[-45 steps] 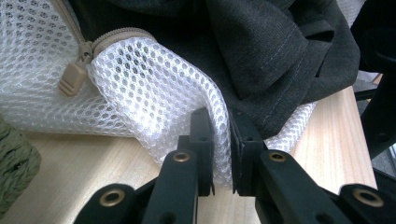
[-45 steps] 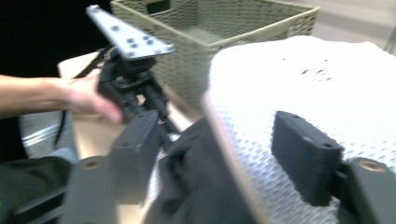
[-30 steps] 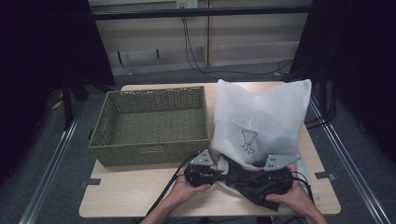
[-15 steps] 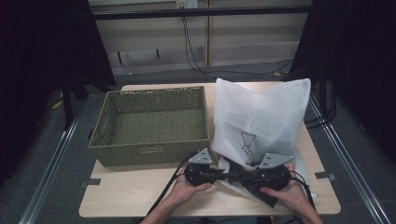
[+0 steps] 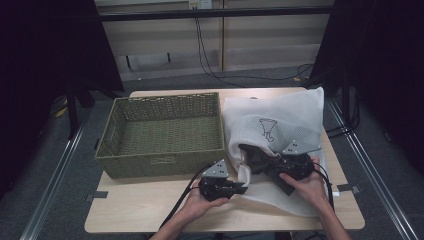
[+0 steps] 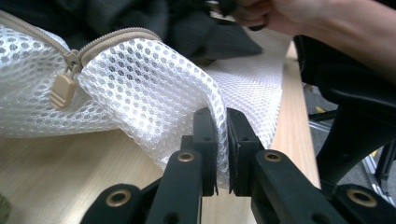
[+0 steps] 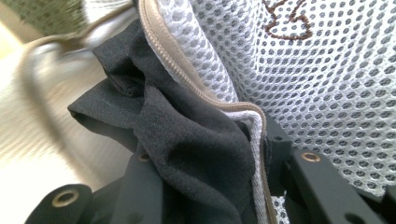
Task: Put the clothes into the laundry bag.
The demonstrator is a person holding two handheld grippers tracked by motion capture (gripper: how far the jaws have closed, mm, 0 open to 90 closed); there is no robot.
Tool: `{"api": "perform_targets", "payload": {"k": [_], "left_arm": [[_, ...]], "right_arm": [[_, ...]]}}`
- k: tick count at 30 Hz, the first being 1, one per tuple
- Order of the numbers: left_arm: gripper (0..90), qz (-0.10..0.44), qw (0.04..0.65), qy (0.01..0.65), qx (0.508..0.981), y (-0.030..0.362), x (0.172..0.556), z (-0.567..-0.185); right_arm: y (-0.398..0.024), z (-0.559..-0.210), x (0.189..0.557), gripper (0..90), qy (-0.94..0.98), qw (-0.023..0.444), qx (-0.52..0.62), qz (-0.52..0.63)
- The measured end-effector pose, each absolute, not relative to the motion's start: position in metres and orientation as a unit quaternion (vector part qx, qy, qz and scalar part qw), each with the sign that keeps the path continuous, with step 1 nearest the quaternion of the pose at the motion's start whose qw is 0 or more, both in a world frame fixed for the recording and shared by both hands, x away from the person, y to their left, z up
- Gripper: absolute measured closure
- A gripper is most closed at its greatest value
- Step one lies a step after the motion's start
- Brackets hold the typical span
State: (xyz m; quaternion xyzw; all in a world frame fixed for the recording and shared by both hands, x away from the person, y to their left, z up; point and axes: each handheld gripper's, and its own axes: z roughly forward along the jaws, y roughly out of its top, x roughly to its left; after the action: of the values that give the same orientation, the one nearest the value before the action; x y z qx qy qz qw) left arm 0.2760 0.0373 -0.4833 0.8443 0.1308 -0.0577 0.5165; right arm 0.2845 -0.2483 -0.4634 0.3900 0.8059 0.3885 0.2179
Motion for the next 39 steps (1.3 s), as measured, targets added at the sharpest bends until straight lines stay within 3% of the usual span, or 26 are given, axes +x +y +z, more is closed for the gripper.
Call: {"api": "perform_targets", "payload": {"k": [14,28,39], "left_arm": [[85.9,-0.055,0.493,0.088,0.864,0.029,0.263,-0.486],[86.3,-0.048,0.499,0.100,0.860,0.043,0.266,-0.487],[82.2,-0.052,0.498,0.140,0.854,0.045,0.275,-0.497]], "right_arm": [[-0.262,-0.475,0.339,60.6,0.774,0.243,0.438,0.387],[-0.265,-0.479,0.372,57.7,0.740,0.257,0.481,0.393],[-0.268,-0.469,0.350,30.7,0.768,0.209,0.436,0.420]]}}
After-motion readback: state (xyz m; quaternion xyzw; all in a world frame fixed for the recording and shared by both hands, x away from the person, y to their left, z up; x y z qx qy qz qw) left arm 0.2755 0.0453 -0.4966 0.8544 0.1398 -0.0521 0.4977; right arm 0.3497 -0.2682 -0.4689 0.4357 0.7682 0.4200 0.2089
